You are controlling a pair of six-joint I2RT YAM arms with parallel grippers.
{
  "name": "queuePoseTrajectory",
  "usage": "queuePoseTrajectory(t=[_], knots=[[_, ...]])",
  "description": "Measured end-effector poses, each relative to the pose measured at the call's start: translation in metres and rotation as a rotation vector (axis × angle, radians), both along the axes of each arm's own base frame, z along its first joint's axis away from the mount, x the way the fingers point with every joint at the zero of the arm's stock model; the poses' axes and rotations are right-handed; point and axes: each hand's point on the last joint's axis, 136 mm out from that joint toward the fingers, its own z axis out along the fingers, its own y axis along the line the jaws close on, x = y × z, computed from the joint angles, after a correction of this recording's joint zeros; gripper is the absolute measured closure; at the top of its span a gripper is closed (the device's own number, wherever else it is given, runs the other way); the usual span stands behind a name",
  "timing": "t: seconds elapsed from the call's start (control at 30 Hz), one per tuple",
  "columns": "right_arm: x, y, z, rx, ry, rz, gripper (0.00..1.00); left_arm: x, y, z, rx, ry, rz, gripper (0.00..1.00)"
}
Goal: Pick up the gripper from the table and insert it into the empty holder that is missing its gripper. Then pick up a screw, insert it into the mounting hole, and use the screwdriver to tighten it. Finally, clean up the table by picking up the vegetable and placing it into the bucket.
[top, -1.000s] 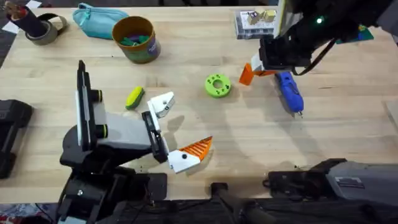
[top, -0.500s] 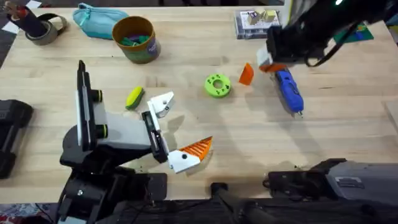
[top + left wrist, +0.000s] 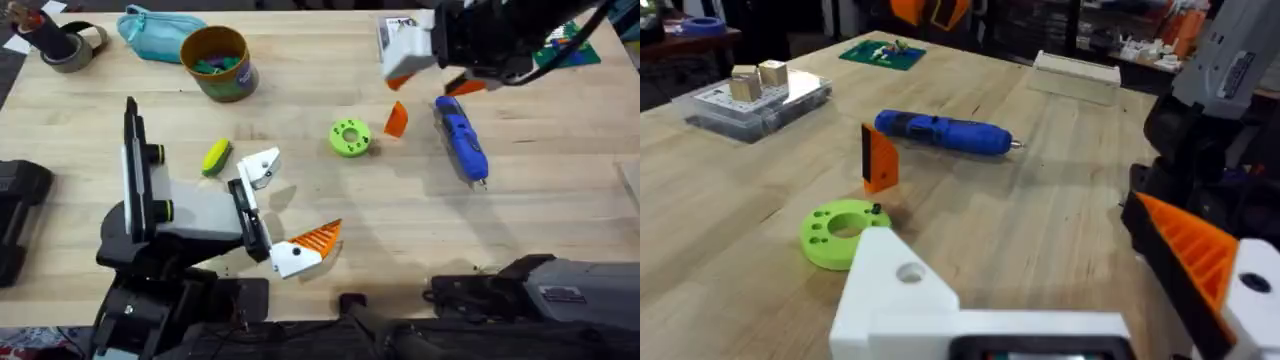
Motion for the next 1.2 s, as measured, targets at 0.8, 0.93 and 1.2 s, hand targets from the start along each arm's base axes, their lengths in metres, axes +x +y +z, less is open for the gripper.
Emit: queuePoseTrajectory(t=[0.8,0.93,1.2], knots=[[0.0,-0.016,-0.007,0.133,0.122,-0.841,0.005,0.0,0.0,0.0,0.0,0.002,0.0,0.014],[0.005,-0.017,-0.016,0.136,0.143,-0.978,0.005,0.0,0.0,0.0,0.0,0.002,0.0,0.014],[0.013,-0.018,-0.035,0.115,0.174,-1.137,0.004,0.0,0.0,0.0,0.0,0.002,-0.001,0.014]])
